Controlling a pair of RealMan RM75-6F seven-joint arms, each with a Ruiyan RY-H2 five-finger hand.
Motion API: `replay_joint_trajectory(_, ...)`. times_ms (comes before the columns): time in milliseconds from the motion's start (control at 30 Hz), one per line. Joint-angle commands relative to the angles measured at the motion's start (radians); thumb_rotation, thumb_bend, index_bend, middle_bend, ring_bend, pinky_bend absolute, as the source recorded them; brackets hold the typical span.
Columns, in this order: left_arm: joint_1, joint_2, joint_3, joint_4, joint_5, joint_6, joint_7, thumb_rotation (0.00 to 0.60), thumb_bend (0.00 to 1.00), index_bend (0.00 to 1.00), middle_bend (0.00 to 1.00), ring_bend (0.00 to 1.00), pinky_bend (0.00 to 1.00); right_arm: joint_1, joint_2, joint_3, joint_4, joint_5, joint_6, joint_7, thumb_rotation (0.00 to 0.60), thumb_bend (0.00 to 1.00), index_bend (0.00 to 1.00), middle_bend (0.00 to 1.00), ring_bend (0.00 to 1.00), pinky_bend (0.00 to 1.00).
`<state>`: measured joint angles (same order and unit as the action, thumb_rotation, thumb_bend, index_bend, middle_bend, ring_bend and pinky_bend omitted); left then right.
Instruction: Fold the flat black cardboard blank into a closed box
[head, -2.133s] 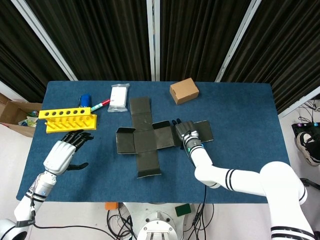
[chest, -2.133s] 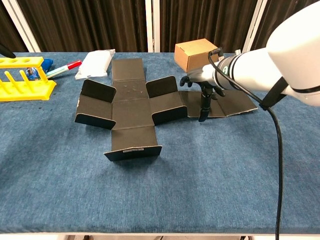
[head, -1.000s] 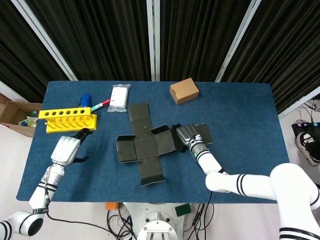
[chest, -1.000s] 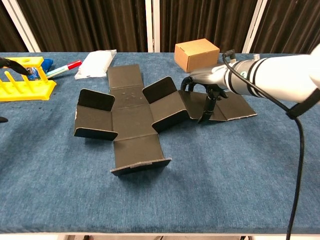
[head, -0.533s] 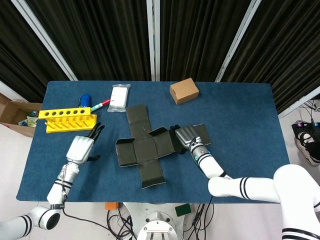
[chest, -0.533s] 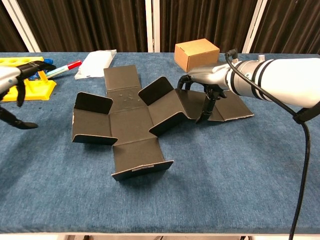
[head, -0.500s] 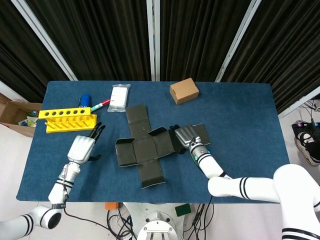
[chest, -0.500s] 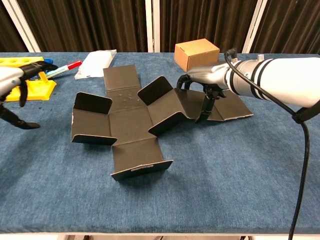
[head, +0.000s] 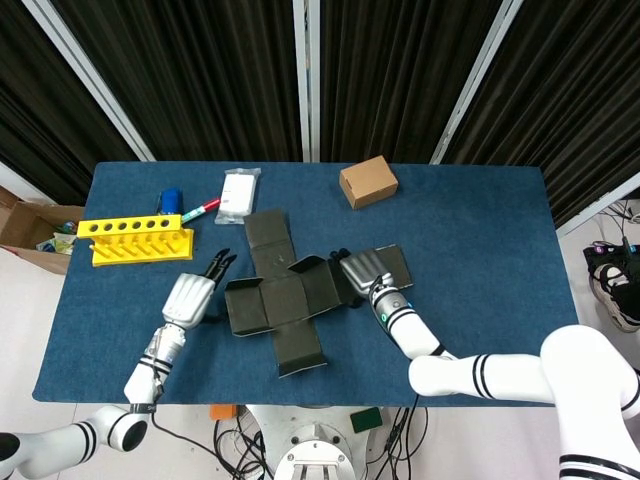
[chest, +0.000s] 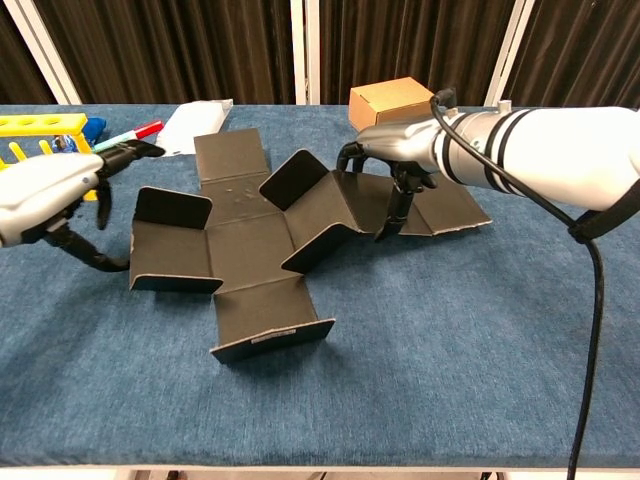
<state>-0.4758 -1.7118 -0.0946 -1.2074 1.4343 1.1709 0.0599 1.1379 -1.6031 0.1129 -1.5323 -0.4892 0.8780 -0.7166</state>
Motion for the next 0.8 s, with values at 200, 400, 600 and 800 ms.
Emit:
replay_joint_trajectory(200,-0.034,-0.003,-0.024,-0.066,0.015,-0.021,-0.169,0.600,0.05,0.00,0.00,0.57,0.94,0.052,0.038,-0.037,-0.057,-0.057,0.038,-0.121,0.600,0.24,0.46,0.32,0.78,0.79)
replay_joint_trajectory(400,-0.052,0.034,-0.027,-0.115,-0.004,-0.076,-0.259,0.600,0.05,0.00,0.00,0.57,0.94,0.082,0.079,-0.072,-0.096,-0.128,0.055,-0.201,0.600,0.24,0.48,0.32,0.78,0.79)
replay_joint_trajectory(600,-0.069,0.053,-0.022,-0.139,-0.004,-0.121,-0.371,0.600,0.06,0.00,0.00,0.57,0.94,0.098,0.114,-0.110,-0.119,-0.236,0.053,-0.248,0.600,0.24,0.49,0.33,0.78,0.79)
replay_joint_trajectory(800,-0.088,0.050,-0.013,-0.138,0.000,-0.161,-0.464,0.599,0.06,0.00,0.00,0.57,0.94,0.093,0.134,-0.133,-0.121,-0.359,0.048,-0.245,0.600,0.24,0.50,0.33,0.78,0.79)
